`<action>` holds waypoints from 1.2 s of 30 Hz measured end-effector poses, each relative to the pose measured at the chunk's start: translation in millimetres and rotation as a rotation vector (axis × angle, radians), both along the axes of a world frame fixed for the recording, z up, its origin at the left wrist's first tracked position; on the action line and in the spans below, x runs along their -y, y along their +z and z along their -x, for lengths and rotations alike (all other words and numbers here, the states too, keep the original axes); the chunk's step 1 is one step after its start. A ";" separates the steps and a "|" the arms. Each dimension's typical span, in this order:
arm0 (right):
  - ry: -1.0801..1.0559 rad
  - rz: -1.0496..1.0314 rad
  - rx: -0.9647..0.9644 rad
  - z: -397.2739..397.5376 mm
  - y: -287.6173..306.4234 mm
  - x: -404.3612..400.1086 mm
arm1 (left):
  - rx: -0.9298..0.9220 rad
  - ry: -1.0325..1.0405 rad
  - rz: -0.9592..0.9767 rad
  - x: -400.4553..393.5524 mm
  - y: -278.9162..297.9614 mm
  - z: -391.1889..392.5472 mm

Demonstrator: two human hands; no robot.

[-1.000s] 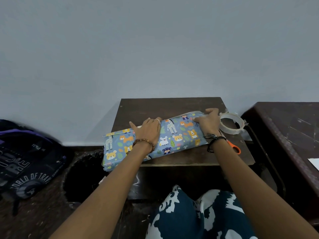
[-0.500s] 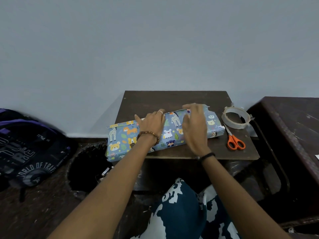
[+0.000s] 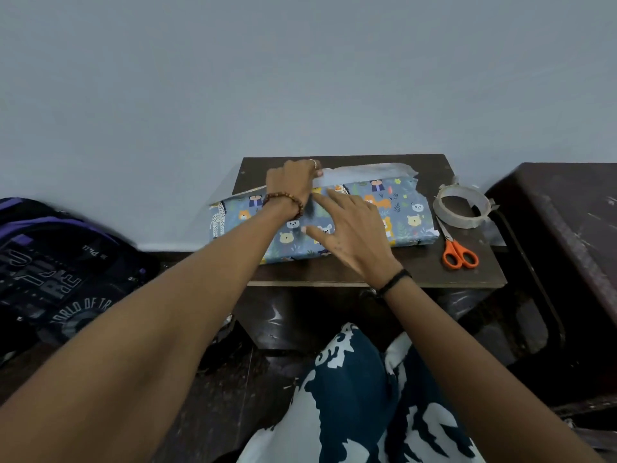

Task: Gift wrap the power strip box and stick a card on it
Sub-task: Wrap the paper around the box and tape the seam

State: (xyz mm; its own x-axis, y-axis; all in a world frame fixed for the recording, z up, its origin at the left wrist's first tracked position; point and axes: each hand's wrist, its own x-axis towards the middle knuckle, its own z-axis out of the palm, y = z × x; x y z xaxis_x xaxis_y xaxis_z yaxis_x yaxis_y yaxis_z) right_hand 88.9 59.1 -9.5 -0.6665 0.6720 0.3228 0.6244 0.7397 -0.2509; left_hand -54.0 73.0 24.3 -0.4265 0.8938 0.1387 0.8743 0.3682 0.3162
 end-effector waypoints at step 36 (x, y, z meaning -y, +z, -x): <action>-0.029 0.115 0.142 -9.2 2.0 -19.7 | -0.084 0.065 0.171 69.3 -45.4 -37.8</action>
